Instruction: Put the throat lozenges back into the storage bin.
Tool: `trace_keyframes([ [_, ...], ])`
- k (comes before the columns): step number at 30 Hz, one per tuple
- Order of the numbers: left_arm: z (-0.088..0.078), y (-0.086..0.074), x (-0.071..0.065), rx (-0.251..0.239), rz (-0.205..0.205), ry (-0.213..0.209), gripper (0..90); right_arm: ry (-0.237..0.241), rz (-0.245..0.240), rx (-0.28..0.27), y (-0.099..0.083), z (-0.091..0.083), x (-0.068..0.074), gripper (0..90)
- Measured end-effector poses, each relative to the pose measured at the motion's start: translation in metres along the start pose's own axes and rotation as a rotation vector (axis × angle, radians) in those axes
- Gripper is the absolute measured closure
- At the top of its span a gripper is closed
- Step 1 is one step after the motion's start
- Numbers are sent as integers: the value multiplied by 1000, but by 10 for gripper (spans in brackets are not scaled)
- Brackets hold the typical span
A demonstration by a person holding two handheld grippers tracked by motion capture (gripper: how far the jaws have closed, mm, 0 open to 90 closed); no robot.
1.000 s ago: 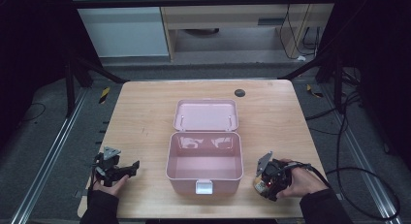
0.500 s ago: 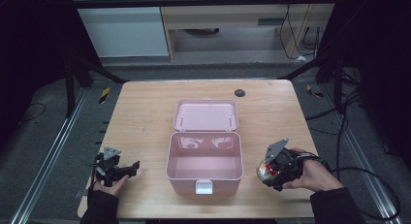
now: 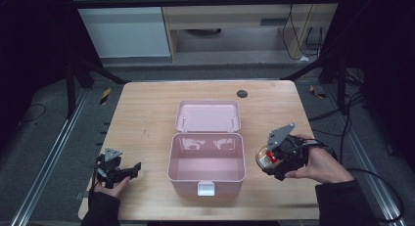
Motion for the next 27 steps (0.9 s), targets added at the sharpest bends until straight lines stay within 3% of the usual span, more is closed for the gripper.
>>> trace_keyframes([
  [10,0,0,0,0,-2,-1,169,-5,-53,-2,35,-9,-6,206],
  [16,-1,1,0,-2,-1,-1,170,2,-76,-6,53,-3,-7,205],
  [27,-1,1,0,-5,-1,0,172,15,-89,-2,70,10,-11,206],
])
Point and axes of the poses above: each handheld gripper's, and its own axes: z roughly forward along the jaws, y roughly out of its top, x roughly to its left, the point moved 5 cm from there along z, roughly forward along the jaws, and after that the axes turned 10 degrees about -z, right-handed, at the moved point
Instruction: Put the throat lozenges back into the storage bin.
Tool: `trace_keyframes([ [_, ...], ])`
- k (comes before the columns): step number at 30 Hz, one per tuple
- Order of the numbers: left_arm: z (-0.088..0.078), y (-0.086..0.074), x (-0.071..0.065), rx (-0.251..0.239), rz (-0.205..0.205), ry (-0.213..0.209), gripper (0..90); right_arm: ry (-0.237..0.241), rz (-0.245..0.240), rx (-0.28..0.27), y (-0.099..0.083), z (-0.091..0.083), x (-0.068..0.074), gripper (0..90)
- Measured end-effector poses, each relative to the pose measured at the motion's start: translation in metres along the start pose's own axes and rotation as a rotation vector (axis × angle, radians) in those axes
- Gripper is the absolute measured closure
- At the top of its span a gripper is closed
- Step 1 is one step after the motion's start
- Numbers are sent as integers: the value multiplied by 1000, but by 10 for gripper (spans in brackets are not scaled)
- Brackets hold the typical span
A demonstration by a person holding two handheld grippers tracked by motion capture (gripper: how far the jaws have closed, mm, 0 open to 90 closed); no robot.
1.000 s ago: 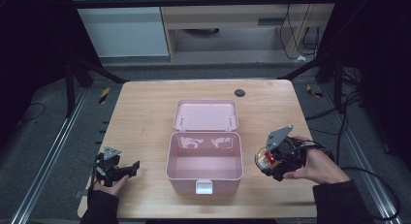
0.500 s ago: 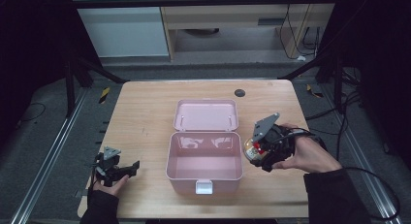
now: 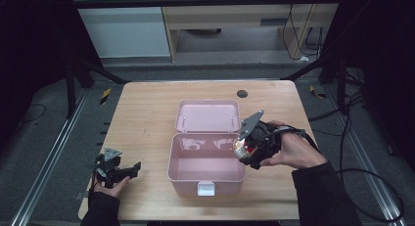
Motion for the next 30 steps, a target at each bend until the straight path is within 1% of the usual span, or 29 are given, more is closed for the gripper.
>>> trace_keyframes([
  [2,0,0,0,1,1,0,173,6,4,-1,3,3,-1,205],
  [9,0,0,0,0,3,1,175,20,-13,-13,14,11,-3,205],
  [12,0,0,0,0,3,0,175,31,-7,-29,18,15,-2,205],
  [13,0,0,0,0,3,0,175,28,-11,-23,19,19,-2,205],
  [15,0,0,0,0,3,0,175,28,-13,-20,19,21,-2,205],
  [18,0,0,0,0,3,0,176,41,-21,-26,23,28,0,205],
  [22,0,0,0,-1,3,0,176,45,-22,-22,24,33,1,205],
  [24,0,0,0,-1,2,0,177,47,-37,-13,24,37,2,205],
  [25,0,0,0,-1,3,1,177,48,-36,-9,25,39,3,205],
  [26,-1,0,0,-1,3,1,178,56,-47,-3,25,43,5,205],
  [30,-1,0,0,-2,4,0,178,67,-53,11,25,50,6,205],
])
Point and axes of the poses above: each handheld gripper's, and its own axes: z roughly forward along the jaws, y roughly out of its top, x roughly to its left, the point moved 5 cm from there along z, roughly forward along the jaws, and after that the axes turned 10 degrees about -z, right-handed, at the moved point
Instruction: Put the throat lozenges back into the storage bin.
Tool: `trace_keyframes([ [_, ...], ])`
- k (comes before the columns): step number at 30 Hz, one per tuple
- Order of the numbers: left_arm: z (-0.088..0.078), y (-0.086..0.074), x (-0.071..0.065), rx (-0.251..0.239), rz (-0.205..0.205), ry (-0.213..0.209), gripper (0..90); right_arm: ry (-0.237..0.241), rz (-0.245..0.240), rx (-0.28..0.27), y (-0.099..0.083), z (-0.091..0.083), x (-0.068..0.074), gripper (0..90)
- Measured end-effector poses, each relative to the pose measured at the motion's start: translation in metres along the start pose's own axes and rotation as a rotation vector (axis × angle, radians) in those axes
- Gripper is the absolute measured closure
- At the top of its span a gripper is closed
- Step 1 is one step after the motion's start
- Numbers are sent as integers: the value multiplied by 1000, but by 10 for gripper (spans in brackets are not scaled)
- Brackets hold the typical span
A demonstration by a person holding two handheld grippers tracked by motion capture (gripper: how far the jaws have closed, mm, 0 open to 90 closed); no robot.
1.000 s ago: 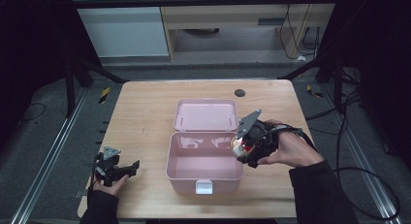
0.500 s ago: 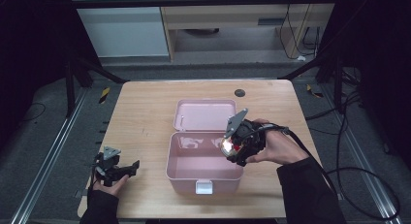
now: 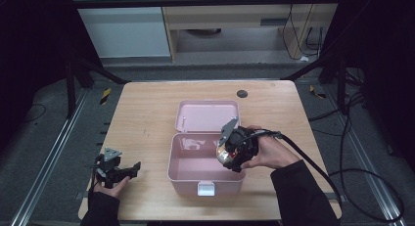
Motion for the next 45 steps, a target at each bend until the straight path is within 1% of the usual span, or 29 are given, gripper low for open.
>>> trace_keyframes([
  [3,0,0,0,0,0,0,178,3,14,-11,-1,5,0,205],
  [5,0,0,0,0,0,0,178,5,13,-11,-2,6,0,205],
  [8,0,0,0,1,0,0,178,10,23,-1,-7,12,2,205],
  [10,0,0,0,1,0,0,178,13,10,10,-9,15,3,205],
  [12,0,0,0,2,0,-1,178,20,20,0,-10,18,4,205],
  [16,0,0,0,1,0,0,179,23,28,17,-15,24,5,205],
  [19,0,0,0,2,0,0,179,27,13,29,-16,27,6,204],
  [21,0,0,0,1,1,0,179,31,13,25,-15,28,6,204],
  [26,0,0,1,1,0,0,180,39,-3,61,-18,35,8,203],
  [32,0,0,0,2,1,0,180,53,-5,77,-18,39,9,201],
  [38,0,-1,0,4,3,-1,179,50,-2,81,-18,39,9,193],
  [42,0,-1,0,4,3,-1,179,43,-1,68,-18,37,8,169],
  [45,0,-1,0,4,2,-2,180,40,0,65,-18,36,8,171],
])
Point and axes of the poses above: each handheld gripper's, and its own axes: z roughly forward along the jaws, y roughly out of its top, x roughly to its left, the point moved 5 cm from there along z, roughly forward along the jaws, and after that the axes turned 10 degrees about -z, right-handed, at the moved point
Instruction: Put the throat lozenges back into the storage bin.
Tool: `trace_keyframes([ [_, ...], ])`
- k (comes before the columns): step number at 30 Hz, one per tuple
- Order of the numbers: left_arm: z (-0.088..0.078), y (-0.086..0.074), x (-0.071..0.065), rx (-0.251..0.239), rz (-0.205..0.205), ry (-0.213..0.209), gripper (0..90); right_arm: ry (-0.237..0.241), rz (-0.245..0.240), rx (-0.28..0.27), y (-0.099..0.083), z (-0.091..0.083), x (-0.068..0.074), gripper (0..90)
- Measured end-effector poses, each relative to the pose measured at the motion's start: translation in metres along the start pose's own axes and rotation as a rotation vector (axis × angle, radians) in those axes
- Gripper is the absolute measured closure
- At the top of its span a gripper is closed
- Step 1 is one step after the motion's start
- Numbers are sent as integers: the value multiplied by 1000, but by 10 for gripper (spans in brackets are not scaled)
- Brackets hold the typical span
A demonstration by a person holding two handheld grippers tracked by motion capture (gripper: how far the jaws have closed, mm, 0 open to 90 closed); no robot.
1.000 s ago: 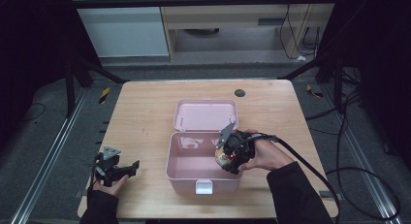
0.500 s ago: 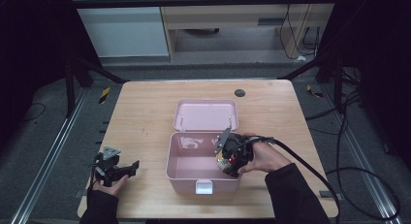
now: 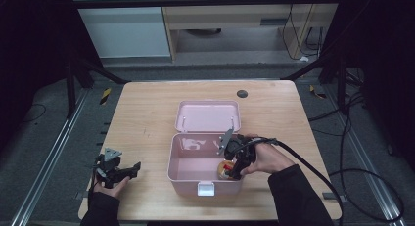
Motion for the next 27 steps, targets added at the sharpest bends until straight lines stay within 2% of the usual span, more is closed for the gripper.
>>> trace_keyframes([
  [6,0,0,0,0,0,0,180,-26,25,-54,2,-12,-1,178],
  [13,0,0,0,0,0,-1,184,-119,76,-139,-1,-37,-9,150],
  [16,0,0,-1,0,-1,-2,189,-160,96,-160,-5,-48,-11,129],
  [18,-1,0,-1,-1,-1,-4,197,-200,120,-182,-10,-60,-13,107],
  [19,-1,0,-1,-2,0,-4,197,-200,120,-182,-10,-60,-13,107],
  [23,-1,0,-1,-1,1,-4,204,-232,178,-239,-23,-75,-13,102],
  [27,-1,0,-1,-2,1,-4,215,-295,240,-279,-40,-86,-12,88],
])
Point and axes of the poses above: each handheld gripper's, and its own axes: z roughly forward along the jaws, y roughly out of its top, x roughly to its left, the point moved 5 cm from there along z, roughly forward along the jaws, and after that the axes turned 10 degrees about -z, right-handed, at the moved point
